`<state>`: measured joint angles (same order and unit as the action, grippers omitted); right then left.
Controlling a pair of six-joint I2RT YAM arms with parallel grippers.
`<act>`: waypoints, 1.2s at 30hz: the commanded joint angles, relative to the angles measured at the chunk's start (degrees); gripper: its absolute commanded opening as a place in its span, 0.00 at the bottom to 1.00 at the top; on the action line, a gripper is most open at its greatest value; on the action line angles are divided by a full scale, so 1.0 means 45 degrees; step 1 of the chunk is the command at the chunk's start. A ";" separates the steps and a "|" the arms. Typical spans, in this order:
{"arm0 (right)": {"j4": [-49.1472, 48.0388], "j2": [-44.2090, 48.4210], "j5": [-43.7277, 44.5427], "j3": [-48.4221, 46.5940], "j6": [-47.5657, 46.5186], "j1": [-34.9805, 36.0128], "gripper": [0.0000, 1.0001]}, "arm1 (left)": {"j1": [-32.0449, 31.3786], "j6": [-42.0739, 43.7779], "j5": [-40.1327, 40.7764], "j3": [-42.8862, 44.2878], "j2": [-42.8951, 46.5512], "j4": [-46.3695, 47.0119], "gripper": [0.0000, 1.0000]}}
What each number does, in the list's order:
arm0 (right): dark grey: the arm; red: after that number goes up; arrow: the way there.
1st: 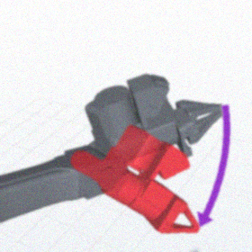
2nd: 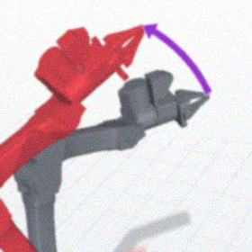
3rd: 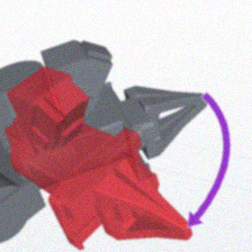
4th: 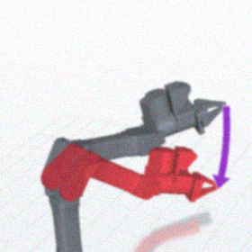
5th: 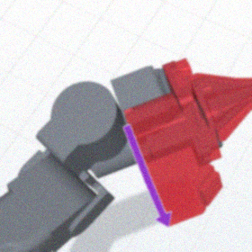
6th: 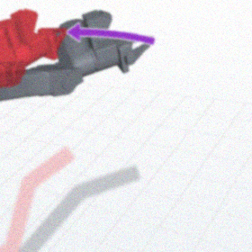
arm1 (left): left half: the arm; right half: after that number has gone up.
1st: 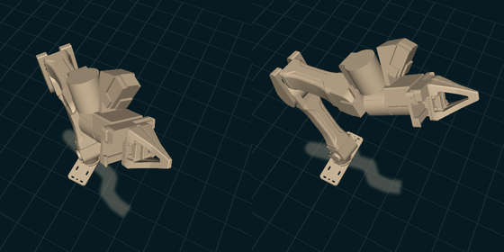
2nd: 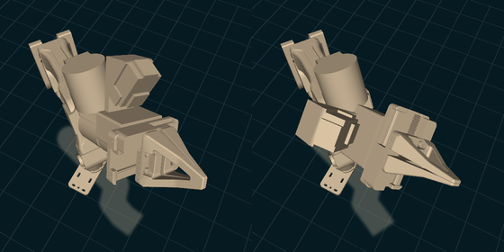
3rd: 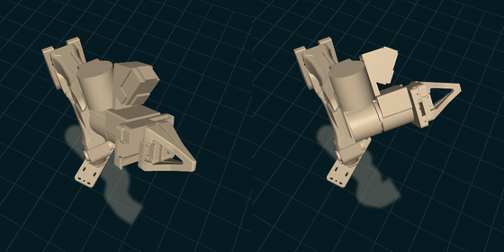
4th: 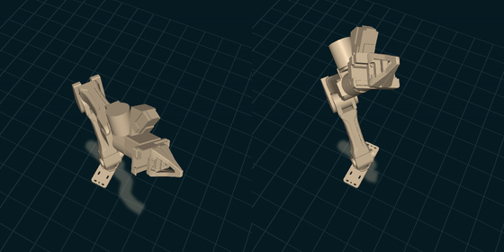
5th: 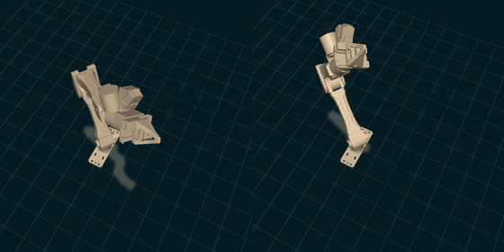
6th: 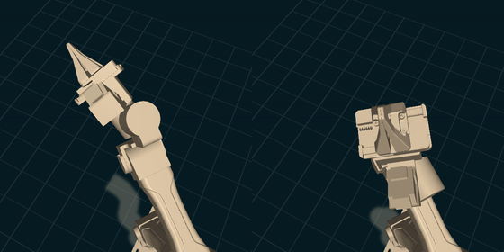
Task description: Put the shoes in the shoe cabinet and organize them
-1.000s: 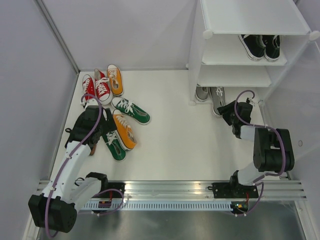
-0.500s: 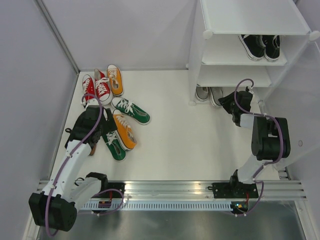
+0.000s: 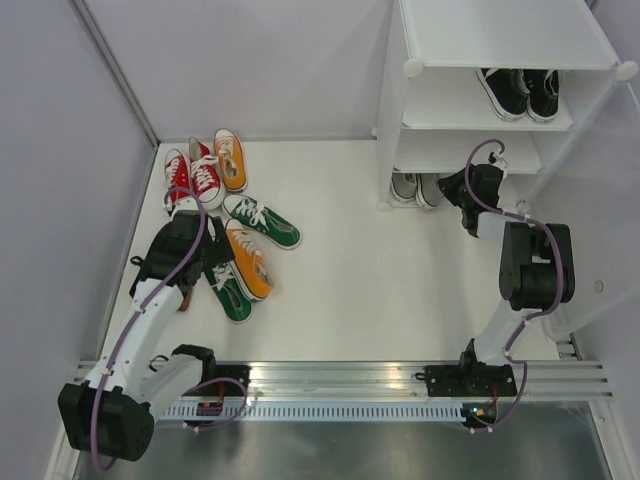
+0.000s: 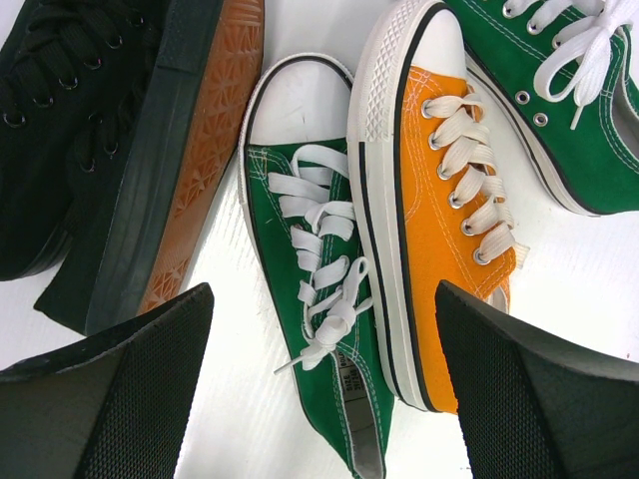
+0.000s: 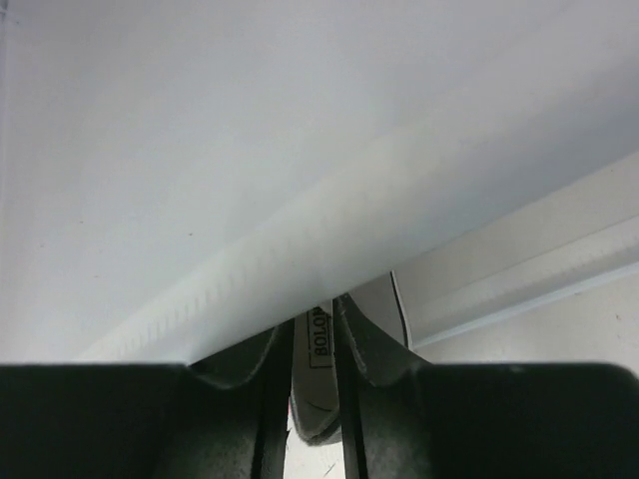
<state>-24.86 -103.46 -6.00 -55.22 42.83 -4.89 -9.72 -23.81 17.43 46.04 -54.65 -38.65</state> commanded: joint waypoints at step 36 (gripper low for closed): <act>0.0877 -0.1129 -0.1675 -0.0892 -0.4243 0.0285 0.68 | 0.0050 0.0448 -0.0143 -0.0036 0.0016 0.0465 0.94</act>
<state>-18.59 -106.21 -13.34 -56.75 26.61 -4.12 -9.72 -23.79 17.43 46.02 -54.65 -38.59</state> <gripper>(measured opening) 0.700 0.940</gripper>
